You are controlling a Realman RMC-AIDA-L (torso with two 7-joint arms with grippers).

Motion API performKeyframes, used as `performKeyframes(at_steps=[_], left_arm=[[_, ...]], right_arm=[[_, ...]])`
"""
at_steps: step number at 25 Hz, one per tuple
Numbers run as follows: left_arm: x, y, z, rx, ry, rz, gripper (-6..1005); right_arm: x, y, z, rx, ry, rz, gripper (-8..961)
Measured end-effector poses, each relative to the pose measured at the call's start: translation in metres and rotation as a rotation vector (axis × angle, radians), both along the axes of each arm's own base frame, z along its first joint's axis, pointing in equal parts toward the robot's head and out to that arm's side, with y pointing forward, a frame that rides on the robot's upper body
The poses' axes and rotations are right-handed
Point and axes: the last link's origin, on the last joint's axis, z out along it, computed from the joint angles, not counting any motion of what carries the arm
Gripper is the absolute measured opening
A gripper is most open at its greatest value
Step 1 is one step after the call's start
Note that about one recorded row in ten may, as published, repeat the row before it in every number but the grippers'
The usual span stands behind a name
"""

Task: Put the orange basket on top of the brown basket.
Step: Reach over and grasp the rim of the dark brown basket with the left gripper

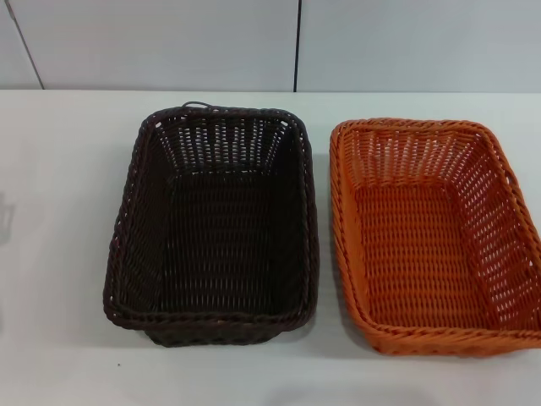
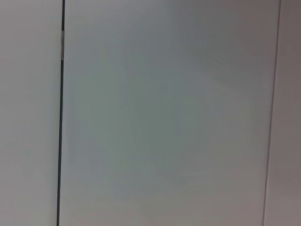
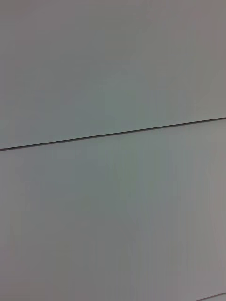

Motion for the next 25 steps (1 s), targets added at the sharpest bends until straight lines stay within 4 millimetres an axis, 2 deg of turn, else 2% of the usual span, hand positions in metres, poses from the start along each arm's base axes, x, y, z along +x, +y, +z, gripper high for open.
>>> performKeyframes(at_steps=[11,12,13,16,17,18,20,21,22,23,24,25], left_arm=[[0.0,0.001,0.0,0.001,-0.001,-0.001,805],[0.004,0.008,-0.001,-0.029,-0.013,-0.011,803],[0.011,0.025,0.002,-0.106,-0.038,-0.025,801],[0.011,0.025,0.002,-0.106,-0.038,-0.025,795],[0.016,0.033,0.006,-0.144,-0.044,-0.036,793],[0.039,0.058,0.02,-0.294,-0.06,-0.052,791],[0.039,0.058,0.02,-0.294,-0.06,-0.052,787],[0.056,0.066,0.028,-0.372,-0.057,-0.05,785],[0.056,0.066,0.028,-0.372,-0.057,-0.05,783],[0.087,0.074,0.038,-0.505,0.007,-0.004,781],[0.087,0.074,0.038,-0.505,0.007,-0.004,779],[0.096,0.074,0.041,-0.554,0.028,0.027,777]], right_arm=[[0.0,0.002,0.001,-0.001,-0.002,0.002,820],[0.0,0.002,0.001,-0.001,-0.002,0.003,820],[-0.001,0.002,0.001,-0.002,-0.003,0.005,820],[-0.002,0.004,0.0,-0.006,-0.004,0.009,820],[-0.002,0.005,0.0,-0.009,-0.004,0.009,820],[-0.003,0.006,-0.001,-0.014,-0.003,0.009,820],[-0.001,0.006,-0.001,-0.016,-0.004,0.005,820],[0.0,0.005,-0.001,-0.018,-0.005,0.001,820],[0.001,0.005,-0.001,-0.019,-0.007,-0.003,820],[0.001,0.005,-0.001,-0.02,-0.007,-0.004,820],[0.001,0.005,-0.001,-0.02,-0.007,-0.004,820],[0.002,0.005,-0.001,-0.023,-0.007,-0.008,819]])
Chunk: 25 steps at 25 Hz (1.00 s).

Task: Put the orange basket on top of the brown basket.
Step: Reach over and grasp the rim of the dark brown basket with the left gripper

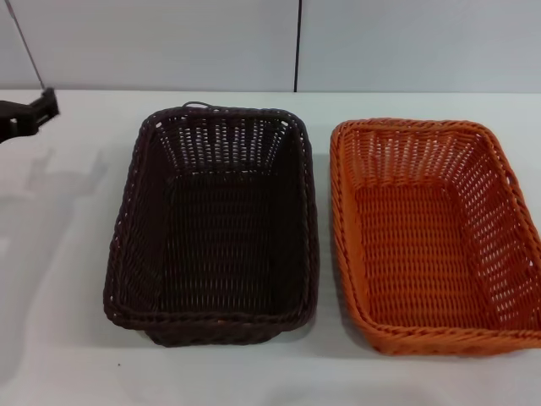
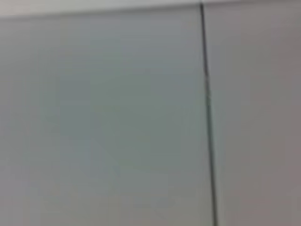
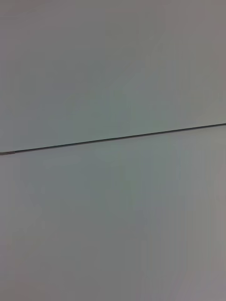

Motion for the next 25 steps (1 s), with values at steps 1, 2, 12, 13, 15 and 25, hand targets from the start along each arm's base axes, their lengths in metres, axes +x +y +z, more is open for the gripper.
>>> performKeyframes(at_steps=[1,2,12,13,15,25], left_arm=[[0.0,0.0,0.0,0.0,0.0,0.0,775],[0.0,0.0,0.0,0.0,0.0,0.0,773],[0.056,-0.024,0.0,-0.374,0.049,0.092,753],[0.06,-0.025,-0.006,-0.413,0.041,0.098,751],[0.061,-0.026,-0.009,-0.428,0.037,0.101,746],[0.065,-0.028,-0.031,-0.493,0.029,0.108,726]], right_arm=[[0.0,0.0,0.0,0.0,0.0,0.0,819],[0.001,0.0,0.0,-0.002,0.0,-0.003,819],[0.003,0.001,-0.002,-0.016,0.0,-0.014,819],[0.003,0.001,-0.002,-0.018,0.0,-0.013,819],[0.003,0.0,-0.002,-0.017,0.0,-0.015,819],[0.006,-0.001,-0.003,-0.023,-0.007,-0.024,819]])
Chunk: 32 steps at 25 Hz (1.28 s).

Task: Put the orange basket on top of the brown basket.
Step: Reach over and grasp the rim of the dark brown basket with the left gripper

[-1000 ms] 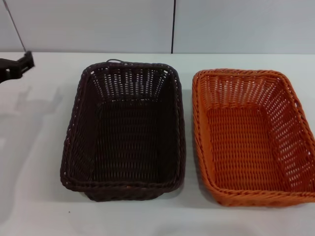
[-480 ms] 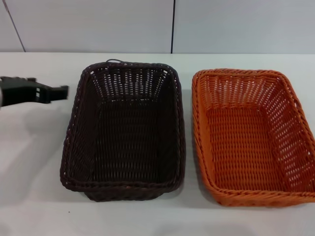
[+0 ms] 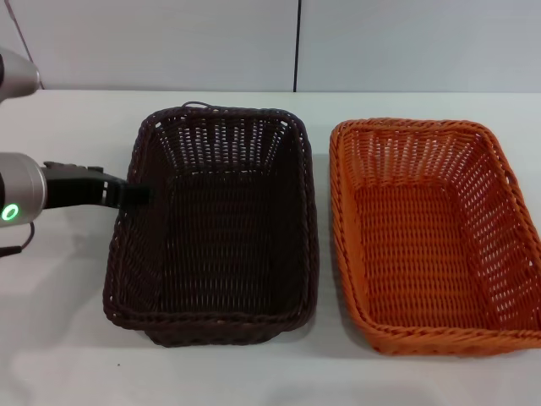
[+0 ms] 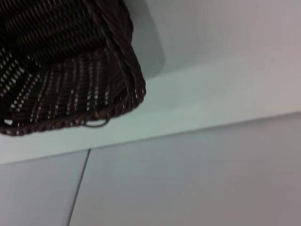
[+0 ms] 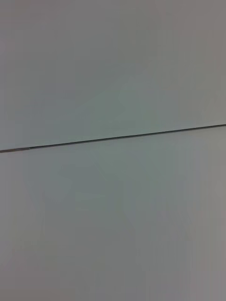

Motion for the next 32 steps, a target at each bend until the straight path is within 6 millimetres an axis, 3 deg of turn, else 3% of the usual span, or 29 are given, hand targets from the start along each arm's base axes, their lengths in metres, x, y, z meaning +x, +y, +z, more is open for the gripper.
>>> performKeyframes(at_steps=[3,10,29,32], left_arm=[[-0.007,0.001,-0.012,-0.037,-0.004,0.033,720],[-0.016,0.003,-0.02,-0.057,0.003,0.062,706],[-0.01,0.005,-0.033,-0.138,0.03,0.051,668],[-0.01,0.004,-0.033,-0.152,0.042,0.036,567]], right_arm=[[0.001,0.0,0.0,-0.003,-0.003,-0.002,819],[0.002,-0.001,-0.001,-0.005,-0.006,-0.006,819],[0.004,-0.003,-0.001,-0.007,-0.006,-0.011,818],[0.003,-0.003,-0.001,-0.007,-0.006,-0.011,818]])
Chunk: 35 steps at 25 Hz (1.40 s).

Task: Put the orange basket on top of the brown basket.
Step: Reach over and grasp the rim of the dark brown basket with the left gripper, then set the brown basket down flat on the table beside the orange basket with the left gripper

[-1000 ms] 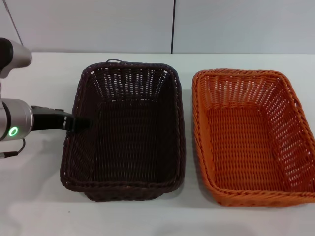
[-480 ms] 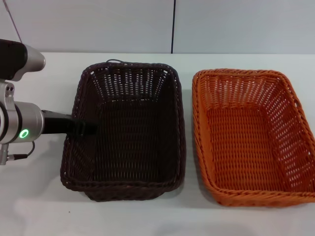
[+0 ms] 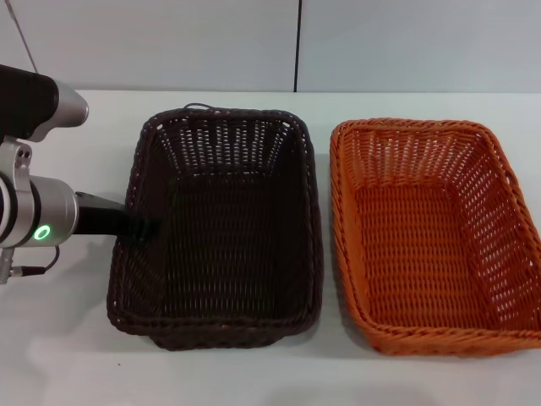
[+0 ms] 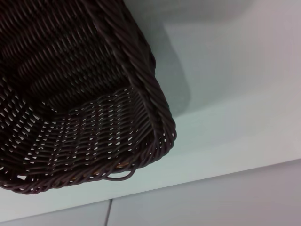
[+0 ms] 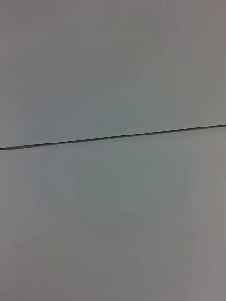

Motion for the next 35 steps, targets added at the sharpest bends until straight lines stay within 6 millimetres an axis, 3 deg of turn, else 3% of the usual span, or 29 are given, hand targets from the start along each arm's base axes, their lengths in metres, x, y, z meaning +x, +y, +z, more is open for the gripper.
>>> performKeyframes(at_steps=[8,11,19,21,35], left_arm=[[0.005,0.0,0.002,-0.028,0.012,-0.036,287],[0.007,0.002,0.003,-0.032,0.022,-0.058,243],[0.012,0.011,0.02,-0.062,0.065,-0.147,237],[0.02,0.017,0.036,-0.069,0.061,-0.216,235],[0.059,0.033,0.066,-0.207,0.145,-0.535,203]], right_arm=[[0.001,-0.001,0.0,0.001,0.001,-0.003,818],[0.001,-0.001,0.0,0.001,0.001,-0.004,818],[0.0,-0.002,0.001,0.009,0.0,0.003,818],[-0.001,-0.002,0.001,0.012,0.002,0.006,818],[-0.002,-0.011,0.002,0.042,0.013,0.009,818]])
